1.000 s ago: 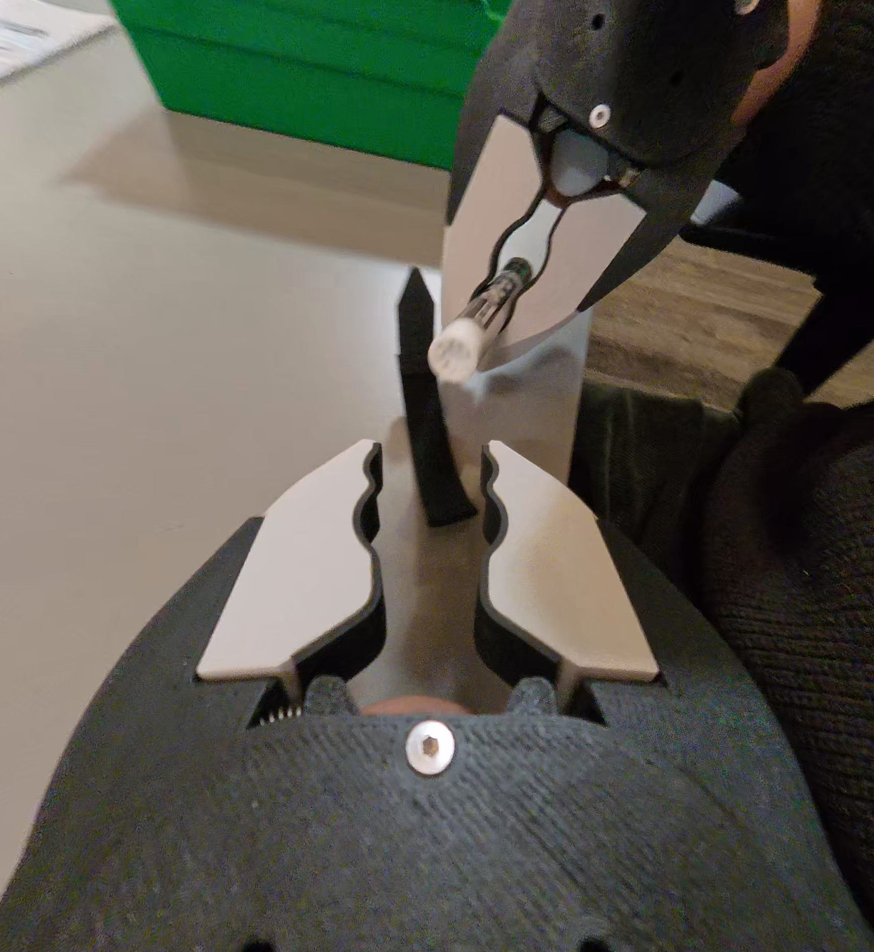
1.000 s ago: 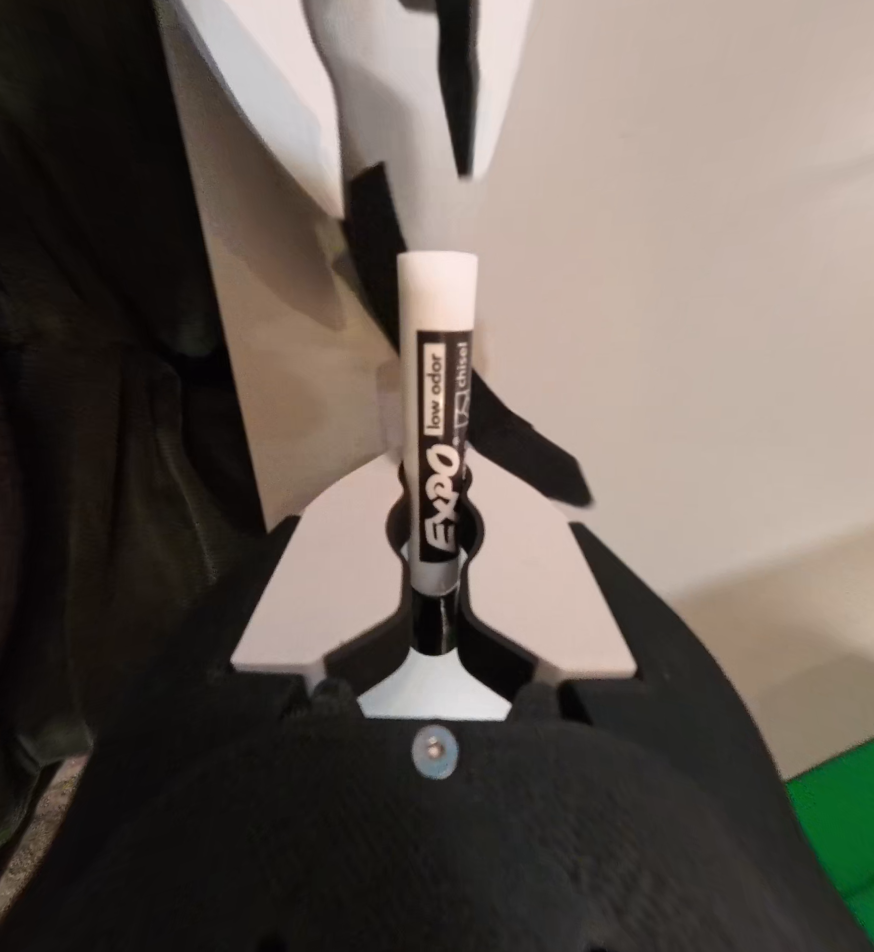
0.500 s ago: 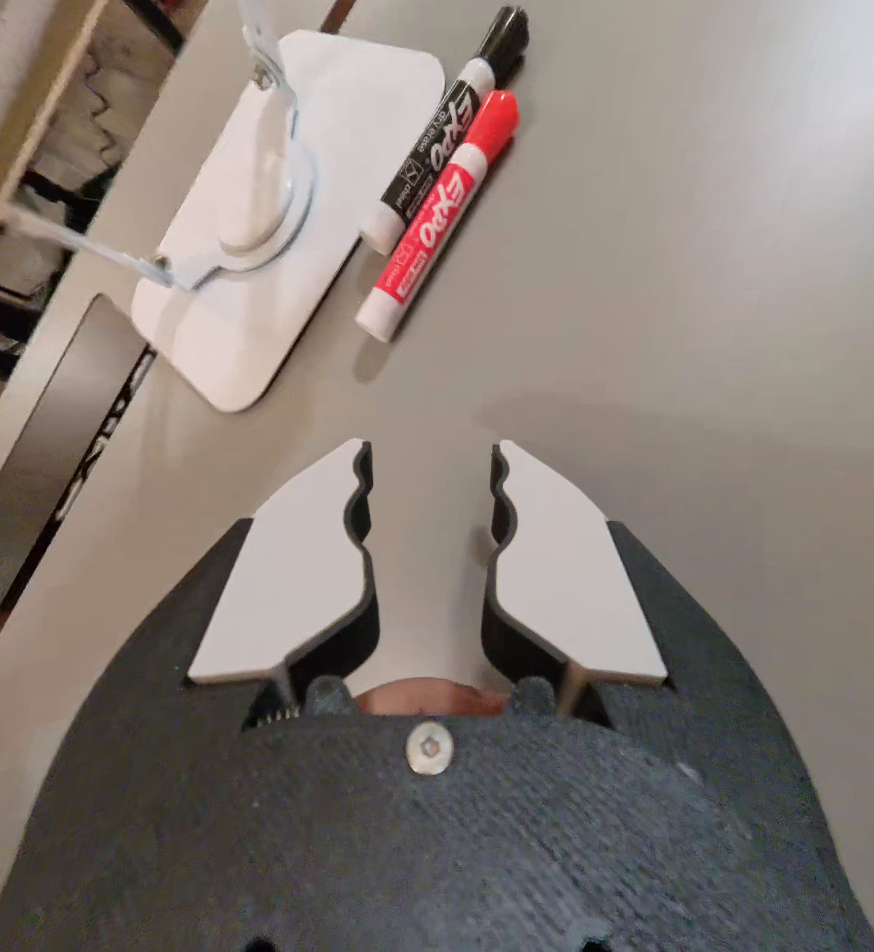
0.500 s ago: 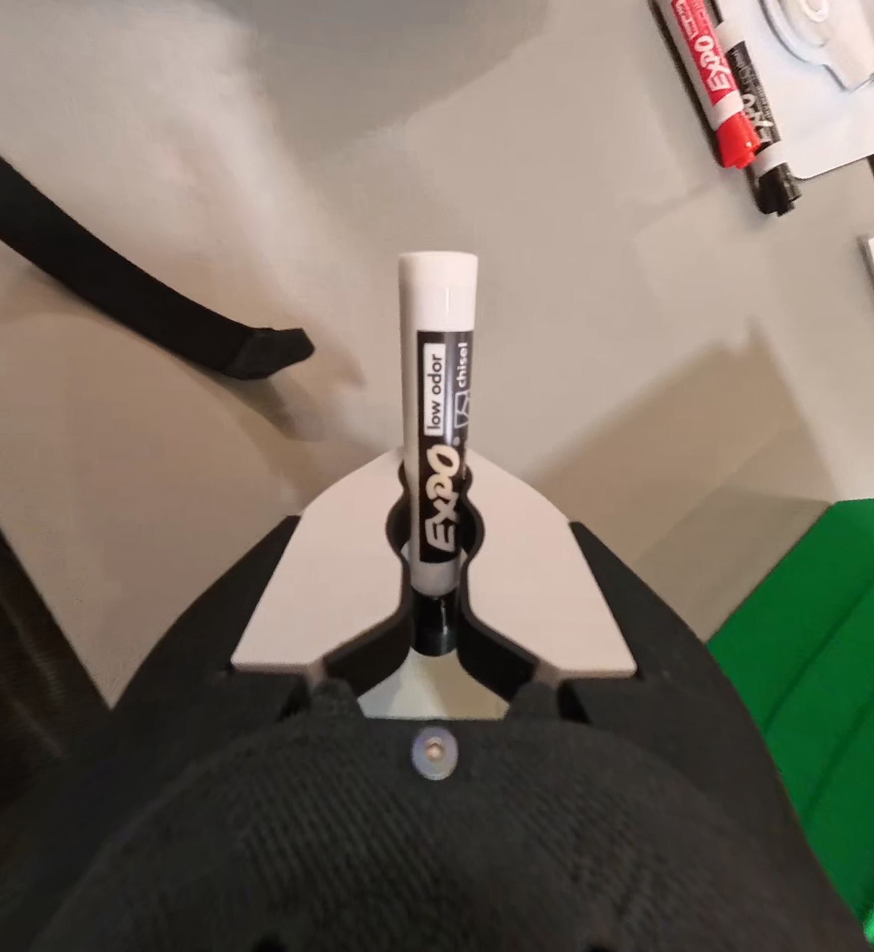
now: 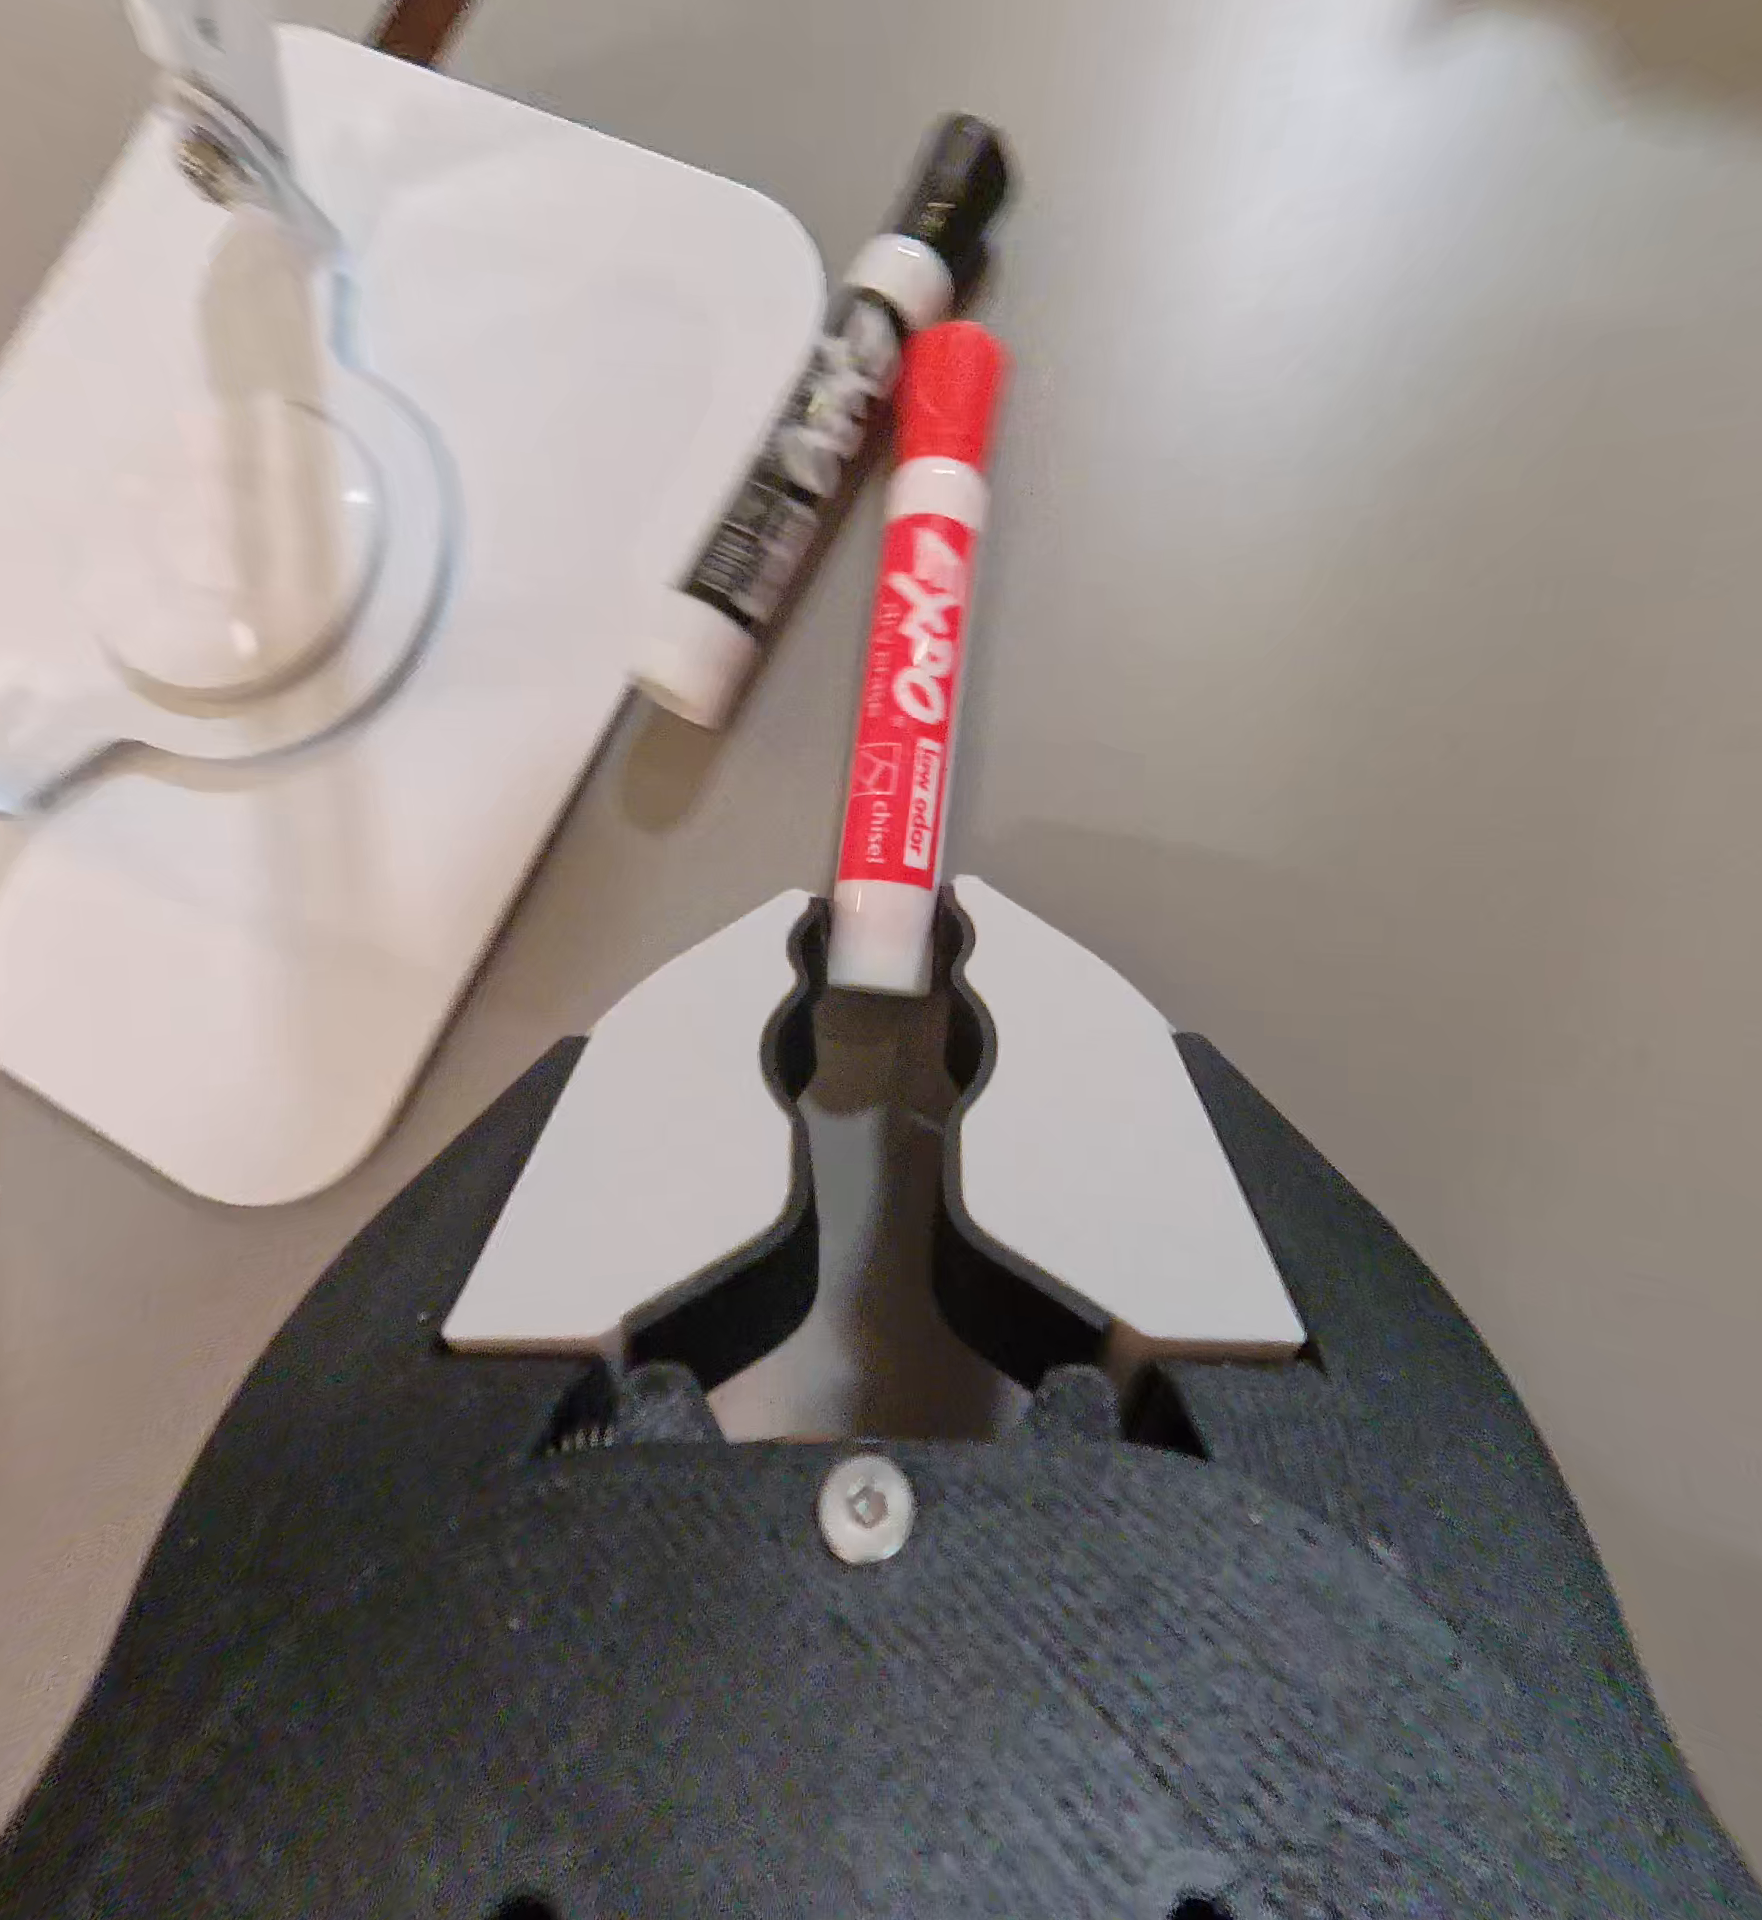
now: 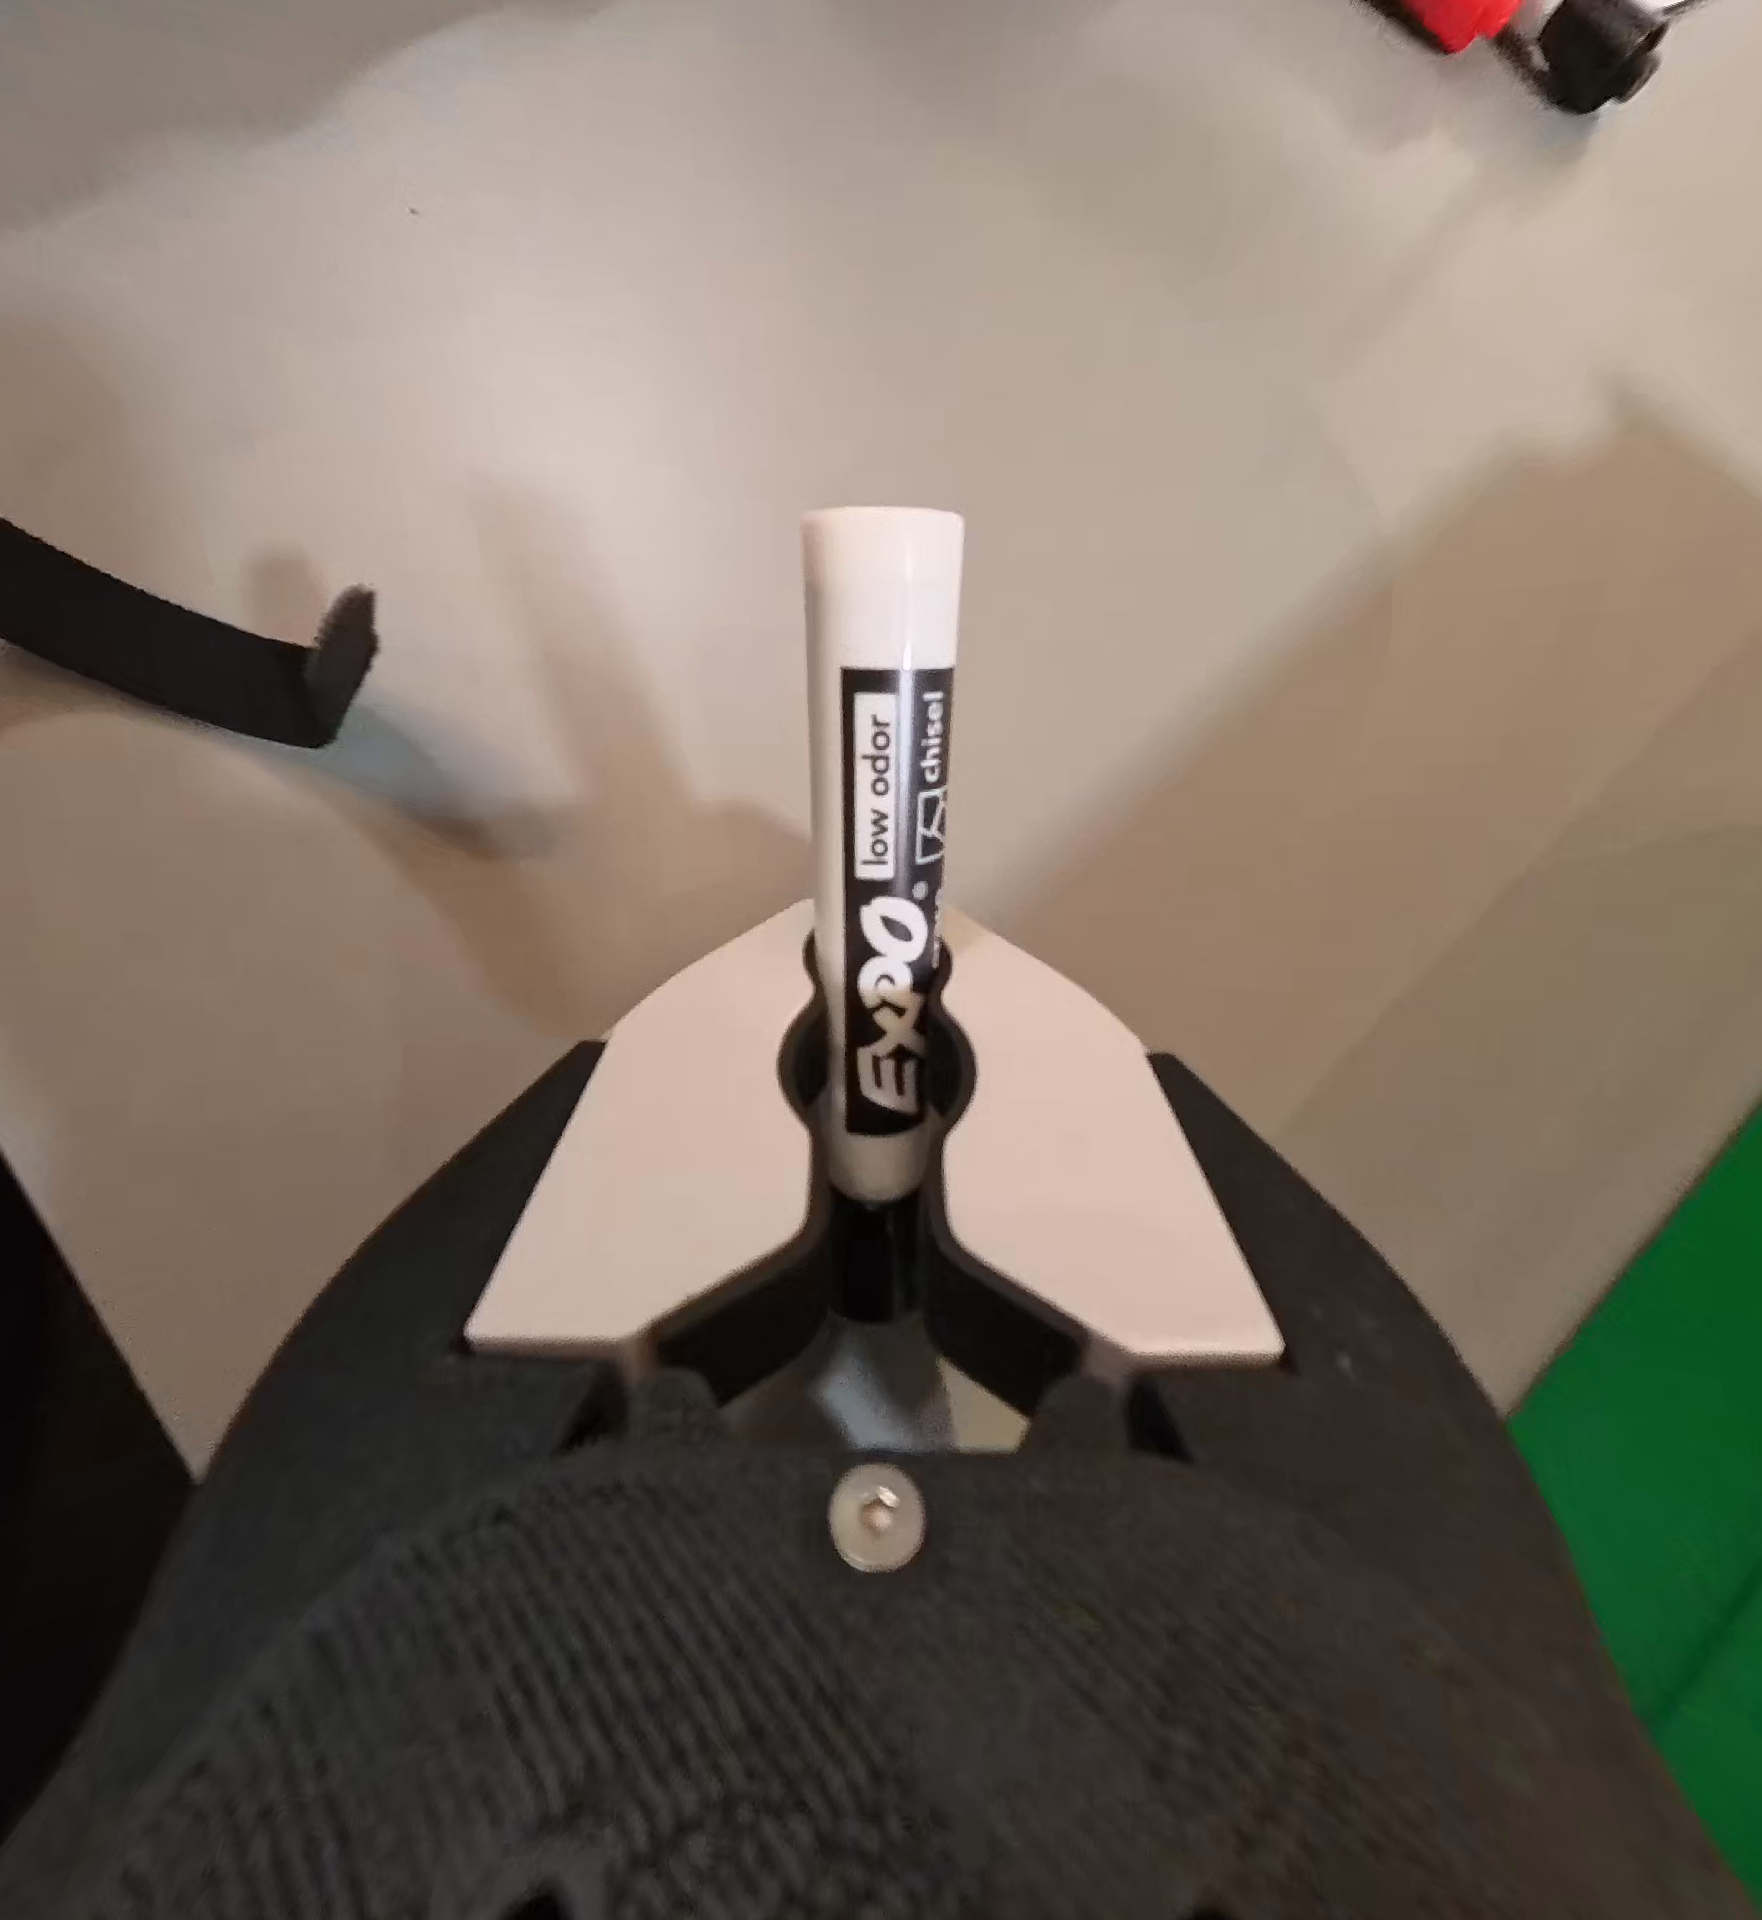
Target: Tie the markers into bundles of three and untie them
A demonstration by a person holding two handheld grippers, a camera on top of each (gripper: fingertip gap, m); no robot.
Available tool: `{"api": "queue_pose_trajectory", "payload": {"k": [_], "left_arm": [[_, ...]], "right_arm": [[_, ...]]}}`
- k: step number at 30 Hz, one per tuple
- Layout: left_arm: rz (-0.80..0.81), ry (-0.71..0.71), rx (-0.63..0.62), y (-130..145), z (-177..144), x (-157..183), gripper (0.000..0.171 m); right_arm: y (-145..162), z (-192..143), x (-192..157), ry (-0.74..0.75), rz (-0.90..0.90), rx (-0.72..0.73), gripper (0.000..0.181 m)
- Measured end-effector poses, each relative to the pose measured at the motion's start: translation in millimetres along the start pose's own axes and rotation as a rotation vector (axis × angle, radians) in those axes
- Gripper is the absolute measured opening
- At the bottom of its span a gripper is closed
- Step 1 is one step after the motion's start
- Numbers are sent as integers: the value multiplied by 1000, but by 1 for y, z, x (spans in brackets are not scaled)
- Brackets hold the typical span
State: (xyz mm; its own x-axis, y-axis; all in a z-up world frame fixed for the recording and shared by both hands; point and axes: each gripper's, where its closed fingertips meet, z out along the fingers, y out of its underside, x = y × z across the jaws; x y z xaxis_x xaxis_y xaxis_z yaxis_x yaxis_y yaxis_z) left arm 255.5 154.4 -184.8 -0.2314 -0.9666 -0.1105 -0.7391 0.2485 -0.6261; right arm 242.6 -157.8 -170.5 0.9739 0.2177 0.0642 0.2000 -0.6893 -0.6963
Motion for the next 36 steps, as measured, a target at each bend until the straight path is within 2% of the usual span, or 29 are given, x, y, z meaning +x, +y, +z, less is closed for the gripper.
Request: {"api": "queue_pose_trajectory", "payload": {"k": [2, 5, 9, 12, 14, 17, 19, 23, 25, 30, 36], "left_arm": [[-63, 50, 5, 2, -11, 20, 22], [-73, 79, 77, 4, -41, 60, 22], [28, 35, 92, 23, -81, 122, 22], [115, -33, 140, 26, -112, 153, 22], [118, -15, 204, 15, -136, 173, 22], [138, 116, 388, -10, -172, 222, 22], [194, 159, 438, -14, -184, 247, 21], [312, 327, 372, -1, -182, 294, 22], [358, 361, 318, 5, -174, 308, 22], [363, 355, 305, -1, -154, 323, 21], [315, 403, 292, -1, -150, 325, 21]], "right_arm": [[3, 2, 1, -4, -13, -14, 14], [7, 1, 0, -2, -34, -25, 14], [3, -5, -6, 22, -93, -7, 14], [-1, -6, -24, -1, -179, -24, 14], [-1, -3, -40, -18, -247, -73, 14], [-7, 1, -61, -20, -345, -105, 14], [-9, 2, -73, -50, -359, -126, 14], [1, 6, -84, -101, -382, -185, 14], [4, 7, -87, -121, -380, -197, 14], [9, 2, -94, -153, -412, -234, 14], [15, -3, -97, -168, -440, -290, 15]]}}
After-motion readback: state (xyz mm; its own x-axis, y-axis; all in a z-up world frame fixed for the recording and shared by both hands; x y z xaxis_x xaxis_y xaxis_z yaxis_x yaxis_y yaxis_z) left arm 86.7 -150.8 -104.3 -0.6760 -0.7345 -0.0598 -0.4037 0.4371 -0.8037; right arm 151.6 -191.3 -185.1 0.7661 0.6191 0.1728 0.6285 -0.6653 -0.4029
